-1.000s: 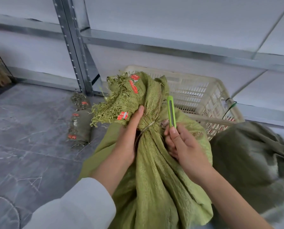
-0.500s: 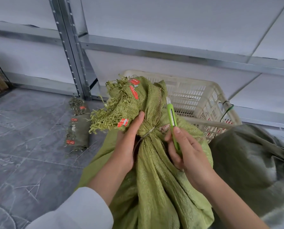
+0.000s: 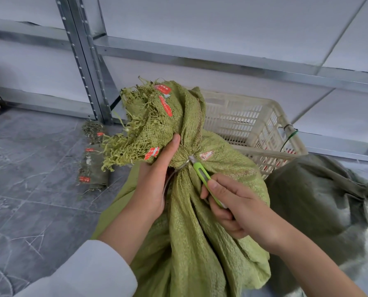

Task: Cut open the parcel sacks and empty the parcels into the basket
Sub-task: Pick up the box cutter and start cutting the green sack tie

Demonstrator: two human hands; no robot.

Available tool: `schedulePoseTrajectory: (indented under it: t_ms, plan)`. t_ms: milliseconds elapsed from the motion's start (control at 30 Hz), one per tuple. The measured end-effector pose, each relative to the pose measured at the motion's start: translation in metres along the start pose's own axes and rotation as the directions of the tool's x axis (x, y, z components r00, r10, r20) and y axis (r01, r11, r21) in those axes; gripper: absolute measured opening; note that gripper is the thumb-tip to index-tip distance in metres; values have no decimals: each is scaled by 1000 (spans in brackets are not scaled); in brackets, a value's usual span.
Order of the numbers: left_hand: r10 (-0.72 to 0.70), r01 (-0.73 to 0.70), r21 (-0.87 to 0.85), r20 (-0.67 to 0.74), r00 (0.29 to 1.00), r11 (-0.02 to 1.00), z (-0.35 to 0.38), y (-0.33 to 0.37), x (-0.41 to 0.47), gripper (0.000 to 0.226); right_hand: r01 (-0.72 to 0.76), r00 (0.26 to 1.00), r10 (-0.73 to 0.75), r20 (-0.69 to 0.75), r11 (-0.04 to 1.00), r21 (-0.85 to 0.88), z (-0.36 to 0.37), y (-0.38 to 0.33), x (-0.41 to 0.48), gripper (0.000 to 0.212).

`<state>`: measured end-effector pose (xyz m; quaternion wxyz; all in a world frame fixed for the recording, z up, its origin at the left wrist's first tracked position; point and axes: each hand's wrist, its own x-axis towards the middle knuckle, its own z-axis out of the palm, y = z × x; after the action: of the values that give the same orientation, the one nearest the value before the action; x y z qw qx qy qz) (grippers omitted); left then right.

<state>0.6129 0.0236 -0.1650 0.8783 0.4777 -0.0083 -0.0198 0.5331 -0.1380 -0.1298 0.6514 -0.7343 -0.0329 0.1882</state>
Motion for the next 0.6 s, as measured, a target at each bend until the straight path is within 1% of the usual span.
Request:
schedulePoseTrajectory:
  t_ms: [300,367,433,500,567,600]
  plan:
    - [-7,7,-1,-37,999,1000,3,1,-4,63,-60,998,60,18,998,-28,-4,2,-5,30]
    - [-32,32,0,-81,996,999,3,-1,-4,71,-51,998,51,26,999,-14,-5,3,-4,30]
    - [-89,90,-5,-151,984,996,6,-3,-5,85,-45,999,45,20,999,-2,-6,4,-2,31]
    - [-97,101,15,-177,979,995,9,-5,-5,92,-47,999,46,14,998,39,-6,5,1,30]
    - [-57,69,59,-179,982,996,10,-5,-7,89,-52,999,51,7,994,101,-6,6,3,29]
    - [-12,28,94,-170,985,995,10,-6,-8,80,-57,998,57,1,990,129,-7,6,4,29]
